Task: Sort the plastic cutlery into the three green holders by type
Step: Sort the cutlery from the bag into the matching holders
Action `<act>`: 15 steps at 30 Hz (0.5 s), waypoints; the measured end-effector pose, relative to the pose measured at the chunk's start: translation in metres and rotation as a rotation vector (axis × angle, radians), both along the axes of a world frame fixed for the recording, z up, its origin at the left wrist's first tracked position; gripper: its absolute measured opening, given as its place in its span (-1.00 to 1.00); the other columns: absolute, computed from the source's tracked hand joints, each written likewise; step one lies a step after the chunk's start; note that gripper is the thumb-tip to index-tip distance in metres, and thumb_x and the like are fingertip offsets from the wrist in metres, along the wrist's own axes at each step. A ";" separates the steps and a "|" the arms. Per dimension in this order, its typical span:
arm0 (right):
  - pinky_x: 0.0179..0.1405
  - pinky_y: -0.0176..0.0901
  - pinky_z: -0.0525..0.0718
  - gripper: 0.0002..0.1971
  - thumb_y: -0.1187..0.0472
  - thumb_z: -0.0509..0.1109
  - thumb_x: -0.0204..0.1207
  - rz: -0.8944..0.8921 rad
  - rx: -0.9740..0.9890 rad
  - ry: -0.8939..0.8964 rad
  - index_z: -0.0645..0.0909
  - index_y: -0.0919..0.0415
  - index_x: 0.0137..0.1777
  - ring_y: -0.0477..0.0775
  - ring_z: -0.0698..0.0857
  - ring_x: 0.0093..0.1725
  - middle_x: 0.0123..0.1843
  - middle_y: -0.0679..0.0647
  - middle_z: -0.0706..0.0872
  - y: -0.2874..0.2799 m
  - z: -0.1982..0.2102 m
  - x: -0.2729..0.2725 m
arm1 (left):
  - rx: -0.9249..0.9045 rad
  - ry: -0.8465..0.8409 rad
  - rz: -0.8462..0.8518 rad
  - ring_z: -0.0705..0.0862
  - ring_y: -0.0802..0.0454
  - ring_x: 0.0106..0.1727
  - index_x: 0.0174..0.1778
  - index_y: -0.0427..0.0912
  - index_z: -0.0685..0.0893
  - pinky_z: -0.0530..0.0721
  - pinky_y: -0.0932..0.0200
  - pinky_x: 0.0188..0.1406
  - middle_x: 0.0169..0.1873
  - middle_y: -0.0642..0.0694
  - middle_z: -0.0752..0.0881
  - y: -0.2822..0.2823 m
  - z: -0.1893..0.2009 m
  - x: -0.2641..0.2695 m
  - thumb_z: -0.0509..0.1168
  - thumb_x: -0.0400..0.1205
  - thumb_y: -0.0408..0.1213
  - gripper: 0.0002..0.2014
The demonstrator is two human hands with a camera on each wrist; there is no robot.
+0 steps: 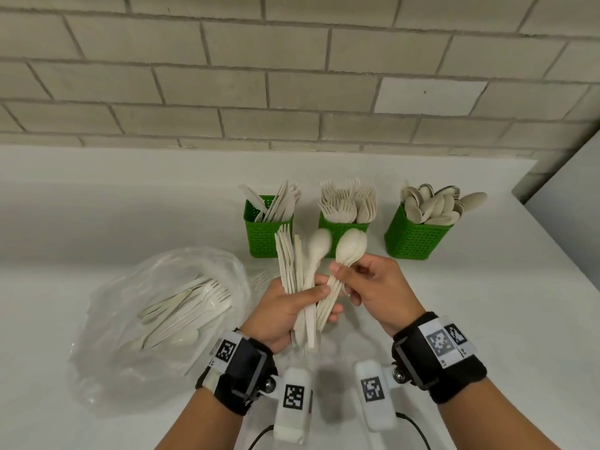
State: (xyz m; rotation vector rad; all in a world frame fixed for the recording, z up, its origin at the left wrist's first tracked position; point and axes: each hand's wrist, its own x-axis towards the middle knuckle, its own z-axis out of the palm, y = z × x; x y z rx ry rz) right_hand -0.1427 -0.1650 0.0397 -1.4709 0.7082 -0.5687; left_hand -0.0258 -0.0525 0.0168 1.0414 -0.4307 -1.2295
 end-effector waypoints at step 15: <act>-0.42 -0.18 0.74 -0.83 0.32 0.53 0.45 0.038 0.095 0.013 0.68 0.44 -0.25 0.10 0.67 -0.52 -0.46 0.25 0.69 0.001 0.001 0.008 | -0.033 -0.128 0.058 0.75 -0.10 -0.33 0.06 -0.30 0.74 0.75 0.07 -0.36 -0.25 -0.27 0.78 0.004 -0.005 0.000 0.41 0.50 -0.37 -0.78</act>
